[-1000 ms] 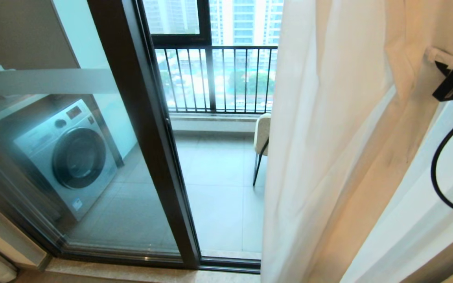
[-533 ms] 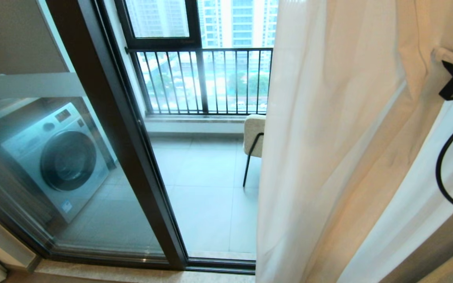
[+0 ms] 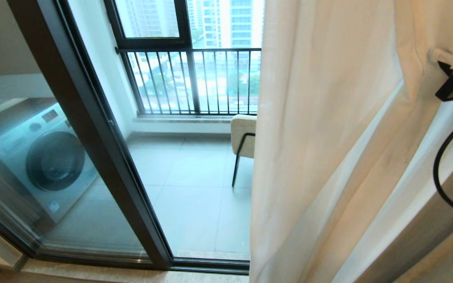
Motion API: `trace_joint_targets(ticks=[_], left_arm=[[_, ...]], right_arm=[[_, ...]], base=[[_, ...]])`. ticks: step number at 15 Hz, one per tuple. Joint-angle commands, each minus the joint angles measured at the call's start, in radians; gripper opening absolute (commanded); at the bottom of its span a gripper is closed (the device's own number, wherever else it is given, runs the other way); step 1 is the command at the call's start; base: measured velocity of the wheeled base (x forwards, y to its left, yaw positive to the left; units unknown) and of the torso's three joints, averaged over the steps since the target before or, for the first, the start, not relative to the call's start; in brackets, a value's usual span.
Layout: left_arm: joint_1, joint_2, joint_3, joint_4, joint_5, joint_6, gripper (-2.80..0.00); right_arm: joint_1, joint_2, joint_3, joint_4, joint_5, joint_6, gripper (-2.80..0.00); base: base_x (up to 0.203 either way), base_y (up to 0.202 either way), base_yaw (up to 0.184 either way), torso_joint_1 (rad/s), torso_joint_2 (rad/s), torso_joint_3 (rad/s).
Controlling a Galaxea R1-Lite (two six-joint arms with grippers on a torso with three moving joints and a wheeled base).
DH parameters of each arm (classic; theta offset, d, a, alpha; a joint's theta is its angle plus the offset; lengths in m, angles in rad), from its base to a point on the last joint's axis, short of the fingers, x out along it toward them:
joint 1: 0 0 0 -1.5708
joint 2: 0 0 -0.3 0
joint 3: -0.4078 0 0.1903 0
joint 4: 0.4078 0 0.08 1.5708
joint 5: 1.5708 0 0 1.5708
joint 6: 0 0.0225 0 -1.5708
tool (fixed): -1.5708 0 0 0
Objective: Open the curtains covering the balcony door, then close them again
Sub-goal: Pull the inner curtains open on both sides
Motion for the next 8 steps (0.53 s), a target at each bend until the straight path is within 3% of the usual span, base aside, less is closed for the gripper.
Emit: trace_joint_targets(ticks=[1, 6, 8], left_arm=[[0.000, 0.001, 0.000, 0.000, -0.001, 0.001, -2.80], [0.000, 0.001, 0.000, 0.000, -0.001, 0.002, -2.80], [0.000, 0.001, 0.000, 0.001, -0.001, 0.001, -2.80]], right_arm=[[0.001, -0.002, -0.001, -0.006, 0.001, 0.000, -2.80], [0.001, -0.009, 0.000, -0.004, 0.001, 0.000, -2.80], [0.001, -0.010, 0.000, -0.004, 0.001, 0.000, -2.80]], base=[[0.000, -0.186, 0.001, 0.002, 0.00, 0.005], [0.000, -0.188, -0.001, 0.001, 0.00, 0.004], [0.000, -0.119, 0.000, 0.003, 0.00, 0.002]])
